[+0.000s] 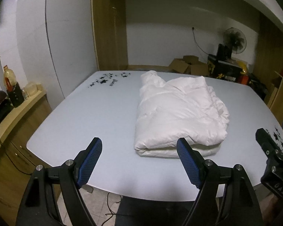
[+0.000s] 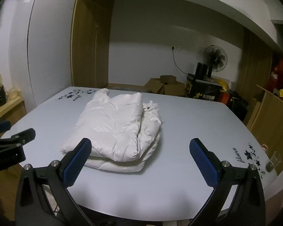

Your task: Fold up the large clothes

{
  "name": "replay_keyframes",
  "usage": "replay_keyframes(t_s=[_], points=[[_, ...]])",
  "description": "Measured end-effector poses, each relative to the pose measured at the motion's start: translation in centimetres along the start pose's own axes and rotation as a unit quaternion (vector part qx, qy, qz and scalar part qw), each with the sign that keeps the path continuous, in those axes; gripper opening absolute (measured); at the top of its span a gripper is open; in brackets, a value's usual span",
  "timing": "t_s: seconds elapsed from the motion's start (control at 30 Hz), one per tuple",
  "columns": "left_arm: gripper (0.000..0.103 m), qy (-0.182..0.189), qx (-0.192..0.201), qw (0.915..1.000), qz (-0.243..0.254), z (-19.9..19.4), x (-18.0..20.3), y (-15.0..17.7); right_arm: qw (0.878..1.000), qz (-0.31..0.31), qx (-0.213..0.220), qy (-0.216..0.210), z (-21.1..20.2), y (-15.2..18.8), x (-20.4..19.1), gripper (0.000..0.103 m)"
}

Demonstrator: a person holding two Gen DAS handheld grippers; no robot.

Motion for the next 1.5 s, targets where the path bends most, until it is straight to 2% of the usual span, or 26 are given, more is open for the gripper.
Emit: replay_keyframes(t_s=[0.17, 1.5], points=[[0.082, 0.006, -0.001, 1.0000, 0.003, 0.0, 0.3, 0.2, 1.000, -0.016, 0.009, 0.022, -0.5, 0.3, 0.1, 0.103], [0.082, -0.006, -0.012, 0.9999, 0.002, 0.1, -0.7, 0.5, 1.000, -0.015, 0.018, 0.021, -0.5, -0.1, 0.1, 0.103]])
Point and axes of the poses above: each gripper's, at about its wrist camera, not at the fingertips, and z roughly the way its jaws point, x to its right, y to its underside, the point moved 10 cm from there along z, roughly the way its jaws point, and after that the axes turned 4 degrees about x, right-handed, at the moved point
